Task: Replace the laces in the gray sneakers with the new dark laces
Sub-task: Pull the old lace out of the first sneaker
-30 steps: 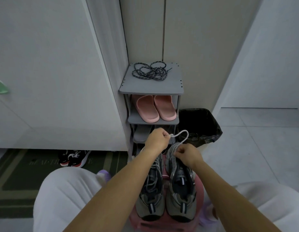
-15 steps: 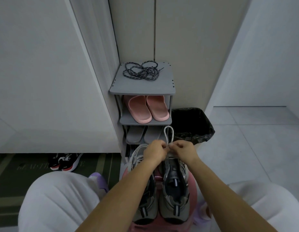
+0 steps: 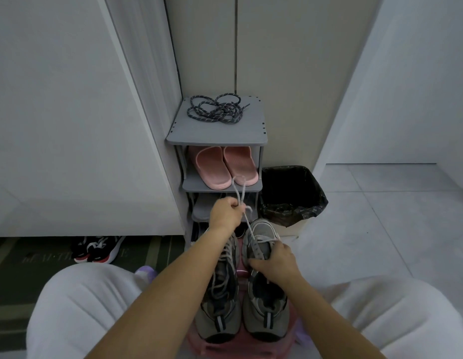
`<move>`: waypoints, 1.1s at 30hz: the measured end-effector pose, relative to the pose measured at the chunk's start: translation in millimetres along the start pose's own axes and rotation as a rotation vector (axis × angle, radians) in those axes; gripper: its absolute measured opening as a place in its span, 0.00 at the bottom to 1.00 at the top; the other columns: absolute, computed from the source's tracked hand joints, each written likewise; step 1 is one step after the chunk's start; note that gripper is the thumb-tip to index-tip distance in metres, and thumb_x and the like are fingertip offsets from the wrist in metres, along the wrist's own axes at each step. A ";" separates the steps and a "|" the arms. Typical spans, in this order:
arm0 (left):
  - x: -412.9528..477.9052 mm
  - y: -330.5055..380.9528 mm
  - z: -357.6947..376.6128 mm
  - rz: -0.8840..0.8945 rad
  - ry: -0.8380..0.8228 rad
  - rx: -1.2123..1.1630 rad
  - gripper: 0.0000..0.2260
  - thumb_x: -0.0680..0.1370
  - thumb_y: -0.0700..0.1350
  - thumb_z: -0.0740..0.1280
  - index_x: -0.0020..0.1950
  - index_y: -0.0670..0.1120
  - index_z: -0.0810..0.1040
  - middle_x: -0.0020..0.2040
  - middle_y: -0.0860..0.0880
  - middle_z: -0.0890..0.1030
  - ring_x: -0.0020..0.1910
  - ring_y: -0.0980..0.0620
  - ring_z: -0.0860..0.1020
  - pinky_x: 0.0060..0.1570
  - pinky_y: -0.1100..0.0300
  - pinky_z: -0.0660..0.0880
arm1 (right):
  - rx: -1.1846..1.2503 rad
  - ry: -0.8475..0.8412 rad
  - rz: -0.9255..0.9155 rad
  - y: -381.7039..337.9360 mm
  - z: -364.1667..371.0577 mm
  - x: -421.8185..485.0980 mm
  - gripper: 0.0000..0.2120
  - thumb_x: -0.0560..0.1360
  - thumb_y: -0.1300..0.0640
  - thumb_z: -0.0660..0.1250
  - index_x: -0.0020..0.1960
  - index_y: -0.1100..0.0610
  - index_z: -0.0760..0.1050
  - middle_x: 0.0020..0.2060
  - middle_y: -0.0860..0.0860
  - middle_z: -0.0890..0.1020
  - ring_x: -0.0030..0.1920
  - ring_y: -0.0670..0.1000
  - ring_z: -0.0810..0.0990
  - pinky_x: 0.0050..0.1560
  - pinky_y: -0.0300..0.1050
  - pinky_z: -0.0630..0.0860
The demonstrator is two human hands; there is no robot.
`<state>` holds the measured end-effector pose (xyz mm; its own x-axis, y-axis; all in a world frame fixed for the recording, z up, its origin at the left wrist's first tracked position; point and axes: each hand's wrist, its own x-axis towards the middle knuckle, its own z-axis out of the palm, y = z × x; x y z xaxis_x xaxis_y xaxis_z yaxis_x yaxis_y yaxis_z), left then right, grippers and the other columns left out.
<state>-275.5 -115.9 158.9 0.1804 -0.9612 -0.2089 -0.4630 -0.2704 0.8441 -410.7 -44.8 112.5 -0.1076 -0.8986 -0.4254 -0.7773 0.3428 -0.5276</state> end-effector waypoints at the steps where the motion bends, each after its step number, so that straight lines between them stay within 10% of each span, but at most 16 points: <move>1: 3.2 3.6 -4.4 0.012 0.024 -0.010 0.07 0.78 0.44 0.66 0.44 0.42 0.80 0.40 0.44 0.81 0.39 0.48 0.78 0.46 0.52 0.77 | -0.011 0.000 -0.004 0.5 -0.9 -0.2 0.39 0.65 0.41 0.72 0.67 0.61 0.64 0.62 0.57 0.70 0.62 0.57 0.70 0.62 0.50 0.72; 11: 28.4 46.9 -32.0 0.136 0.188 -0.235 0.09 0.77 0.41 0.66 0.36 0.47 0.75 0.33 0.49 0.78 0.36 0.49 0.77 0.47 0.50 0.78 | -0.027 -0.017 -0.031 1.2 -5.8 -0.4 0.32 0.66 0.43 0.71 0.62 0.60 0.68 0.58 0.55 0.71 0.60 0.57 0.71 0.59 0.50 0.73; 23: 6.2 2.3 -5.1 0.089 -0.165 0.309 0.14 0.76 0.45 0.67 0.34 0.44 0.69 0.31 0.44 0.69 0.30 0.48 0.66 0.31 0.58 0.63 | -0.049 -0.032 -0.042 0.5 -10.0 0.0 0.35 0.65 0.40 0.72 0.64 0.60 0.67 0.59 0.56 0.71 0.60 0.56 0.71 0.59 0.49 0.73; 33: -14.2 -21.3 22.4 0.031 -0.320 0.512 0.08 0.74 0.50 0.70 0.39 0.47 0.79 0.35 0.48 0.77 0.35 0.49 0.75 0.40 0.57 0.71 | -0.055 -0.029 -0.078 5.6 -9.8 2.6 0.32 0.66 0.41 0.71 0.61 0.58 0.68 0.58 0.55 0.71 0.59 0.55 0.71 0.56 0.47 0.73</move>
<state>-287.6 -97.7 132.8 -0.0727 -0.9165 -0.3933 -0.8372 -0.1582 0.5235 -421.3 -47.8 115.6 -0.0277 -0.9135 -0.4060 -0.8154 0.2556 -0.5194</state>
